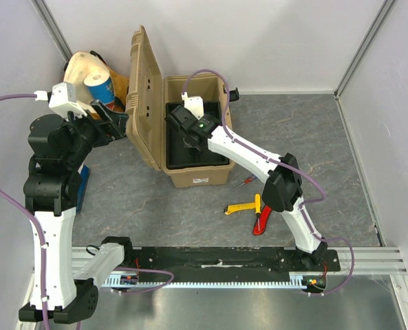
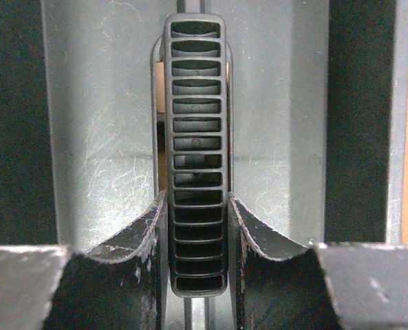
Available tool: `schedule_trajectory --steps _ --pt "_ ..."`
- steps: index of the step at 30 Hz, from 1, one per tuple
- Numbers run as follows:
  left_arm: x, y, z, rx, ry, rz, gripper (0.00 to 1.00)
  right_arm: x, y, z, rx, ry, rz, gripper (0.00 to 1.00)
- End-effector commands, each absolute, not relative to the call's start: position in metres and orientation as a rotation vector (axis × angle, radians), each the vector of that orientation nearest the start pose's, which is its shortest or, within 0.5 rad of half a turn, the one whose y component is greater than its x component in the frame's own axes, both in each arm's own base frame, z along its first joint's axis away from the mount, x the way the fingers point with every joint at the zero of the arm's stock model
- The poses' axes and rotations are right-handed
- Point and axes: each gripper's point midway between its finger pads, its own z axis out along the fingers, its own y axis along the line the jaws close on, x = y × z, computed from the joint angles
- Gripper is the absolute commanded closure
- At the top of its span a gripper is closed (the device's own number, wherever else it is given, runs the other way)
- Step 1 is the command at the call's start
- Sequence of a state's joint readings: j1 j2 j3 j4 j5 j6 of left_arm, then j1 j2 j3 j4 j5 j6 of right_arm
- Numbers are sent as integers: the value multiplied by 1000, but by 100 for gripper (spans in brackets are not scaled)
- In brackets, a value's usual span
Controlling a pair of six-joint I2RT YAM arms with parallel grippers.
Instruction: Pack the tool kit
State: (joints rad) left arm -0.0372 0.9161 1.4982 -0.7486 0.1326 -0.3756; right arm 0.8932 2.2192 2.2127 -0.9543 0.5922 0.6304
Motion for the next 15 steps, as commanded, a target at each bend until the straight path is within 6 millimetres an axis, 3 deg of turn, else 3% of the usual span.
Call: schedule_trajectory --steps 1,8,15 --pt "266 -47 435 -172 1709 -396 18 393 351 151 -76 2343 -91 100" --pt "266 -47 435 -171 1711 -399 18 393 340 165 -49 2313 -134 100" --pt "268 -48 433 -172 1717 -405 18 395 347 200 -41 2256 -82 100"
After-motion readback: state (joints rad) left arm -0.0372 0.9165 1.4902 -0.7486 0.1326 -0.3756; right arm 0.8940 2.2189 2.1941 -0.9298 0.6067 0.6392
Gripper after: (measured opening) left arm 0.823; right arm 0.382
